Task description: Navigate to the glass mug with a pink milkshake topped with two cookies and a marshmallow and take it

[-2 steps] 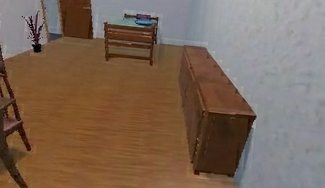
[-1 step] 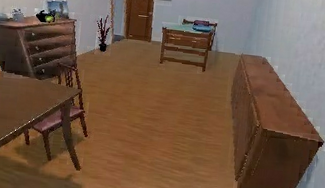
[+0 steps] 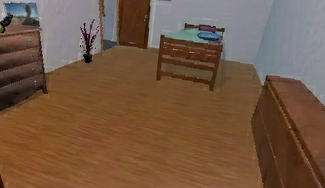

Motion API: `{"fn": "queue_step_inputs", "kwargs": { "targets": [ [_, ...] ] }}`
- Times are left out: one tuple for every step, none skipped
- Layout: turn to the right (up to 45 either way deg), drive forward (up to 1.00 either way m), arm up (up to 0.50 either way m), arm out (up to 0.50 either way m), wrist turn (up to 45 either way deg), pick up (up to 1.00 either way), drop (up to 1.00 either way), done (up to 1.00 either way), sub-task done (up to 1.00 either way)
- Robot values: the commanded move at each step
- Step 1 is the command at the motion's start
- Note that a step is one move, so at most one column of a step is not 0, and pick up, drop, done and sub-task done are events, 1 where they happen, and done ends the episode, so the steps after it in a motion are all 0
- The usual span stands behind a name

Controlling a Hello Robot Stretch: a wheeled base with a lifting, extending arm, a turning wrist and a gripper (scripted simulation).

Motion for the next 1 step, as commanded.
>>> {"fn": "queue_step_inputs", "kwargs": {
  "targets": [
    [-3.0,0.00,0.00,0.00,0.0,0.00,0.00,0.00,0.00]
  ]
}}
